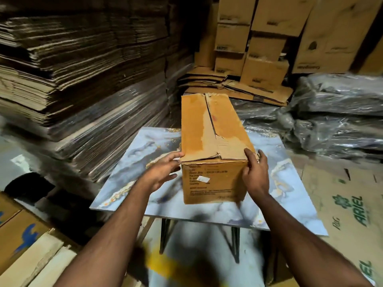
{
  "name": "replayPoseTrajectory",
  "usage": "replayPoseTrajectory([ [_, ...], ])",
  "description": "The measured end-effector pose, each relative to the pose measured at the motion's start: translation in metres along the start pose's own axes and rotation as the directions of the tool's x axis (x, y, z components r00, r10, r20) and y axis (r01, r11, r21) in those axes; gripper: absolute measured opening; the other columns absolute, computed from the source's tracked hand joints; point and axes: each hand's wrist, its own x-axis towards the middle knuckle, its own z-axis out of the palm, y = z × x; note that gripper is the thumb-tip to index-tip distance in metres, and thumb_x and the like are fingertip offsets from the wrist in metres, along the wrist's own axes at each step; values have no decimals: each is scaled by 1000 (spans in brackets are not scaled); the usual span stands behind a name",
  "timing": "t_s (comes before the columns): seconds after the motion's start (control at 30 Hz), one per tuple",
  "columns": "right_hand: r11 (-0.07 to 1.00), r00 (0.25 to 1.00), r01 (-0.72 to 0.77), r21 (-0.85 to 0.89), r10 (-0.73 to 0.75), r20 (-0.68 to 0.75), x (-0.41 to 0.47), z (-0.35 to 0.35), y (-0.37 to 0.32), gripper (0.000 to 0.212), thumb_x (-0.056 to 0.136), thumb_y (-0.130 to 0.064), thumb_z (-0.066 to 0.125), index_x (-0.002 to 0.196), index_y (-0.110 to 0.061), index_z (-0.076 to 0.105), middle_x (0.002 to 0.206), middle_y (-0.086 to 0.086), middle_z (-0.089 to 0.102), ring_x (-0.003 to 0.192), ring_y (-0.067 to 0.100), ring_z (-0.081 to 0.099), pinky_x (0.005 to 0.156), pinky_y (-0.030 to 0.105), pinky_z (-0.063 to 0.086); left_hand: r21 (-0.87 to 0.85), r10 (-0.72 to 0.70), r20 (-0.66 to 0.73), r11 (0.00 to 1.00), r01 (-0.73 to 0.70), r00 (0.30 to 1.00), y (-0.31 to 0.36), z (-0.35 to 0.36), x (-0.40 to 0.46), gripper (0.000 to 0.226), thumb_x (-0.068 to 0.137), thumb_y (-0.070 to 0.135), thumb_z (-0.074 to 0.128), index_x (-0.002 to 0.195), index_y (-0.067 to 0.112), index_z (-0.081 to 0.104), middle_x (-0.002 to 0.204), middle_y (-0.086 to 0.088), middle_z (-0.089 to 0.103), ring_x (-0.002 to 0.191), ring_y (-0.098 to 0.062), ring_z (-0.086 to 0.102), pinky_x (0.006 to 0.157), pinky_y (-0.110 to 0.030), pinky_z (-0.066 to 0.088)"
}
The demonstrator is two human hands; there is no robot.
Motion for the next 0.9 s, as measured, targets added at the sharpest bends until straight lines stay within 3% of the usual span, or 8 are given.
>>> replayPoseTrajectory([
  [0.13, 999, 999, -51, -16, 51, 7, -5, 7, -11, 68, 85, 3, 49, 148, -23, 41, 155, 15, 23, 140, 38, 32, 114, 48, 34, 376, 145, 10, 916, -138, 989, 11, -7, 13, 38, 99, 19, 52, 136, 25, 55, 142, 2, 47, 129, -15, 42, 103, -32, 38],
  [0.27, 996, 995, -83, 31, 85, -61, -22, 11, -17, 73, 82, 4, 50, 149, -13, 30, 143, 15, 37, 134, 31, 37, 111, 42, 34, 799, 276, 12, 576, -175, 961, 12, 3, 20, 52, 88, 36, 52, 140, 34, 48, 157, -15, 24, 147, -31, 13, 120, -45, 18],
  [0.43, 997, 993, -52, 51, 57, -104, -43, 15, -4, 76, 87, 0, 54, 153, -14, 19, 152, 8, 34, 135, 23, 40, 111, 36, 35, 839, 380, 102, 464, -285, 919, 24, 12, 15, 50, 94, 31, 52, 143, 29, 43, 161, -13, 11, 150, -30, 3, 120, -52, 12],
  [0.53, 960, 966, -229, 159, 245, -87, -48, 20, 8, 67, 90, 0, 51, 150, -12, 25, 149, 4, 37, 124, 20, 47, 103, 35, 40, 787, 406, 111, 521, -330, 907, 31, 18, 22, 47, 96, 30, 51, 142, 29, 44, 161, -12, 11, 149, -30, 6, 120, -51, 17],
  [0.67, 630, 754, -629, 455, 637, 160, -48, 24, 23, 11, 95, -18, 48, 98, -17, 58, 102, 9, 59, 92, 24, 59, 81, 35, 46, 782, 497, 178, 453, -428, 850, 37, 43, 31, 48, 97, 34, 52, 143, 25, 43, 161, -12, 15, 149, -28, 10, 120, -46, 17],
  [0.73, 447, 659, -720, 531, 681, 320, -50, 25, 28, 30, 105, -31, 37, 89, -17, 58, 89, 4, 62, 84, 18, 58, 81, 34, 45, 817, 531, 266, 319, -481, 804, 39, 60, 42, 54, 95, 44, 51, 145, 26, 39, 162, -13, 14, 150, -29, 6, 122, -48, 10],
  [0.8, 365, 621, -738, 568, 697, 359, -51, 32, 40, 46, 106, -47, 27, 89, -16, 58, 86, 3, 62, 85, 19, 58, 87, 37, 44, 850, 540, 336, 178, -495, 772, 39, 73, 55, 63, 93, 56, 48, 149, 31, 34, 163, -12, 9, 151, -30, -2, 121, -52, -2],
  [0.9, 240, 559, -757, 607, 719, 412, -45, 43, 52, 55, 104, -56, 21, 89, -15, 54, 80, 5, 58, 77, 21, 56, 78, 37, 47, 889, 397, 366, 118, -442, 842, 32, 81, 76, 77, 87, 76, 35, 154, 41, 17, 164, -12, 1, 151, -32, -6, 117, -59, -7],
])
